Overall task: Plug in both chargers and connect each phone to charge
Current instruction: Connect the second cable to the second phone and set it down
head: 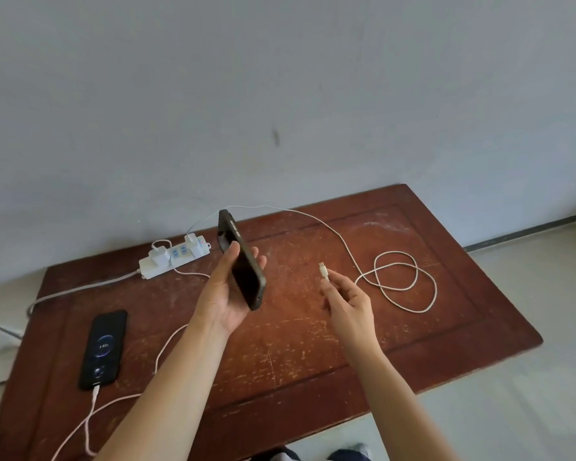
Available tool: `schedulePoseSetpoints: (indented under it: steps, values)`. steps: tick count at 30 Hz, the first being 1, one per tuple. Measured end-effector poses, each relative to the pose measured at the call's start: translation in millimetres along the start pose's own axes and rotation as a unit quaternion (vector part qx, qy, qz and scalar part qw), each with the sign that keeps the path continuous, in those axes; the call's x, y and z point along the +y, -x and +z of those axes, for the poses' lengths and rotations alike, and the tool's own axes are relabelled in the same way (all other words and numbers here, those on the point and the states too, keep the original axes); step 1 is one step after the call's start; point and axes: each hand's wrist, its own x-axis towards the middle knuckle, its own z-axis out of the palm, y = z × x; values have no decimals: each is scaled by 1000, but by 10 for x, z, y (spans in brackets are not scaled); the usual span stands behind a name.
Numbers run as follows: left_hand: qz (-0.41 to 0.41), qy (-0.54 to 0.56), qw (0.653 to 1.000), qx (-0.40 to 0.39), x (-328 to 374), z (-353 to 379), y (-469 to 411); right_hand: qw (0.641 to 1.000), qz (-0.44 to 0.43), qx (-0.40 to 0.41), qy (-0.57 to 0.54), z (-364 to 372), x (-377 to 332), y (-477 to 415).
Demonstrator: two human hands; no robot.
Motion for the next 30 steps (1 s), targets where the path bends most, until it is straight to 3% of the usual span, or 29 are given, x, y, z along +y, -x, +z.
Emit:
schedulePoseSetpoints:
  steps: [4, 17, 23, 30]
  values:
    - [7, -23, 1000, -15, 43, -29, -12, 1000, 9, 14, -1, -47, -31, 107]
    - [9, 158, 984, -76, -135, -66, -164, 999, -11, -10, 43, -64, -53, 243]
    - [12, 145, 983, -113, -73, -15, -154, 995, -33, -32, 86, -19, -76, 270]
    - [-10, 137, 987, -82, -22, 14, -148, 991, -15, -100, 83, 64, -163, 342]
